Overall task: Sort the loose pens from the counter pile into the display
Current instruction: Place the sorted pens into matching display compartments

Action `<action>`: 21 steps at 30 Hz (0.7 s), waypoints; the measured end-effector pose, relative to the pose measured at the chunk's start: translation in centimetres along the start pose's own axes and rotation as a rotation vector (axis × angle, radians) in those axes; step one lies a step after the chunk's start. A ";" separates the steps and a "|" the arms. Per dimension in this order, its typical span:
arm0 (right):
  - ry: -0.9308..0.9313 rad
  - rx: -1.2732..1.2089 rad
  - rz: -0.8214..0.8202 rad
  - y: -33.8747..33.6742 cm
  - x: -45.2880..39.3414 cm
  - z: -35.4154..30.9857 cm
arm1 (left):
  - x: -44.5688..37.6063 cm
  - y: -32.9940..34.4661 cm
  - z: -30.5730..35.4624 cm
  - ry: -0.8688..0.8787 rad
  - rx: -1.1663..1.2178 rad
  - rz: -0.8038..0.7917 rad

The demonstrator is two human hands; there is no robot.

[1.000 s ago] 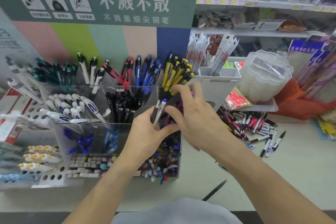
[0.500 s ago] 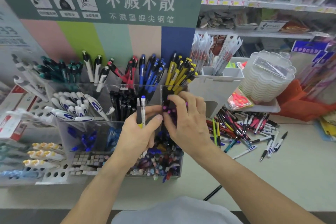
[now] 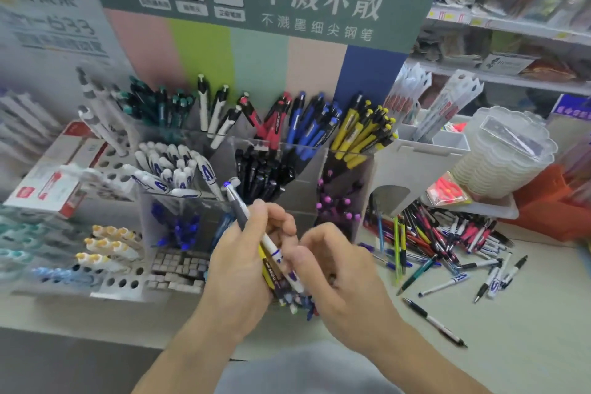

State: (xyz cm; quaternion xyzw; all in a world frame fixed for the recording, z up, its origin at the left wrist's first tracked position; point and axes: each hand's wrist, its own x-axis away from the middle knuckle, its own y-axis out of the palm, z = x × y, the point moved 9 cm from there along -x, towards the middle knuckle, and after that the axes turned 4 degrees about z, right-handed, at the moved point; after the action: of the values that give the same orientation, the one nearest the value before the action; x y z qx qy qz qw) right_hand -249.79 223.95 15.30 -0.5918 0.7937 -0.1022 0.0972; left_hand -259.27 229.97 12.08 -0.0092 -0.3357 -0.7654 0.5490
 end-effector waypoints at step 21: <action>-0.626 0.818 0.141 8.0 -11.0 -6.8 | 0.5 -11.9 6.3 0.098 -0.350 0.193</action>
State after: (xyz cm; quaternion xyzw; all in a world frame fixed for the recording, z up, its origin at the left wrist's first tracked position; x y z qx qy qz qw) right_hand -255.89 237.09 20.02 -0.4526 0.6598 -0.2153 0.5598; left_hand -271.80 234.89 11.12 -0.0991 -0.1681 -0.7553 0.6257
